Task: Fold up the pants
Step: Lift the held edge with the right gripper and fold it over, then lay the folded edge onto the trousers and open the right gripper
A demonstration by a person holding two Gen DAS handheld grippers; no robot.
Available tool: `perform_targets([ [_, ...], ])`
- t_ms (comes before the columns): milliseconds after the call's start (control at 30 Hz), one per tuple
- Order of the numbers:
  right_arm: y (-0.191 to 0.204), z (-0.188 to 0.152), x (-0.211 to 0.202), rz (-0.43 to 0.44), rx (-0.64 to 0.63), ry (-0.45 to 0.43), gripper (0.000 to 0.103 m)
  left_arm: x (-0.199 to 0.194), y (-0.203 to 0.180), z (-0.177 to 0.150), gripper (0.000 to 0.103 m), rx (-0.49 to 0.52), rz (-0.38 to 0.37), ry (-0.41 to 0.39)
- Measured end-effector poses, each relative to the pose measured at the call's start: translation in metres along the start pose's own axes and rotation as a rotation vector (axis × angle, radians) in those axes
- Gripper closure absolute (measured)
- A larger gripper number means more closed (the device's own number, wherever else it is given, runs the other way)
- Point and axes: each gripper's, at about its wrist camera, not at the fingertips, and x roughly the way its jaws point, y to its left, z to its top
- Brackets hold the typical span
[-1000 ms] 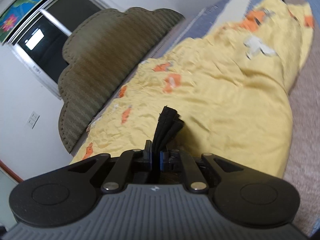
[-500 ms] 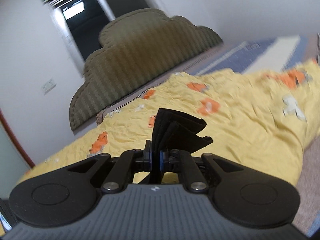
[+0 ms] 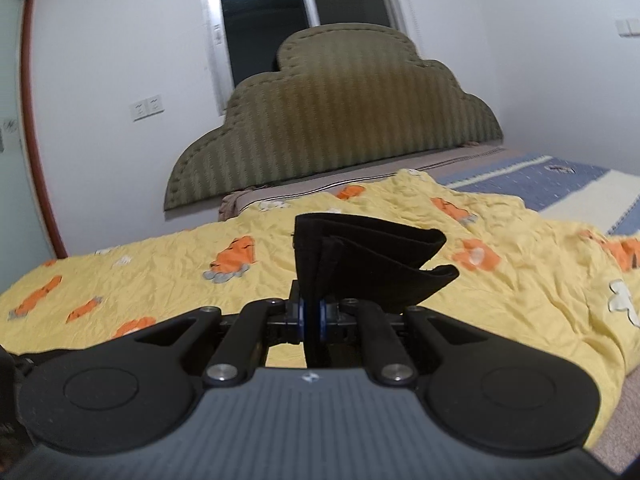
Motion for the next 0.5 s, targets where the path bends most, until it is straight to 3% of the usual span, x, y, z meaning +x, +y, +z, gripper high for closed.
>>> perform_targets([
  [233, 0.029, -0.004, 0.003, 0.025, -0.063, 0.005, 0.095, -0.013, 0.119, -0.037, 0.017, -0.178, 0.212, 0.021],
  [367, 0.033, -0.006, 0.006, 0.03, -0.06, 0.013, 0.095, -0.023, 0.19, -0.061, 0.017, -0.364, 0.345, 0.033],
  [500, 0.041, -0.01, 0.013, 0.037, -0.072, 0.033, 0.095, -0.034, 0.24, -0.077, 0.017, -0.562, 0.346, 0.03],
])
